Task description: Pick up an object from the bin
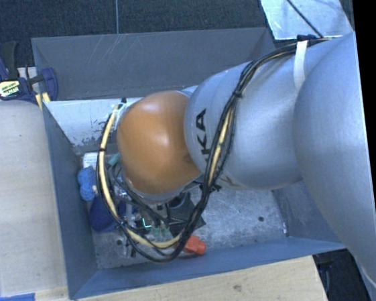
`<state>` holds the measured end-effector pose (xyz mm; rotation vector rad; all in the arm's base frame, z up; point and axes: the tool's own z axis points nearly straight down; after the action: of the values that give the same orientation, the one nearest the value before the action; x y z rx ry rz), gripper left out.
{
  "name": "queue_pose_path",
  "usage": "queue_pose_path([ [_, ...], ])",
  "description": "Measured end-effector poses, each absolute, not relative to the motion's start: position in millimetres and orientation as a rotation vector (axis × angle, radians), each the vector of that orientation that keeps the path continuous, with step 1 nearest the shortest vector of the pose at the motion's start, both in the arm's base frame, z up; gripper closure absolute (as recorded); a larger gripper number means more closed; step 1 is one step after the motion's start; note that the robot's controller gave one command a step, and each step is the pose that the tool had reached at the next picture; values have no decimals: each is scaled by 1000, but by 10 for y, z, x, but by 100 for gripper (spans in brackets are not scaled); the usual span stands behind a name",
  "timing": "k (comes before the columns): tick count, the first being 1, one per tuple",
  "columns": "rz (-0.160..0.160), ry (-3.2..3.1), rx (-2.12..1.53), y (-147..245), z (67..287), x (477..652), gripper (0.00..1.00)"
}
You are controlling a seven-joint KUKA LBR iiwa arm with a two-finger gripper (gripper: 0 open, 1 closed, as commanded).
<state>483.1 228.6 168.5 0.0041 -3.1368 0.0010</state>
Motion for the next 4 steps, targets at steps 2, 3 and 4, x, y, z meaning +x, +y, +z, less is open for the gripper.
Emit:
queue_pose_path([
  [2, -11, -3144, 159, 2109, 823, 5772, 100],
  [3, -11, -3151, 156, 2099, 823, 5788, 0],
  [4, -10, -3144, 158, 2107, 821, 5771, 100],
])
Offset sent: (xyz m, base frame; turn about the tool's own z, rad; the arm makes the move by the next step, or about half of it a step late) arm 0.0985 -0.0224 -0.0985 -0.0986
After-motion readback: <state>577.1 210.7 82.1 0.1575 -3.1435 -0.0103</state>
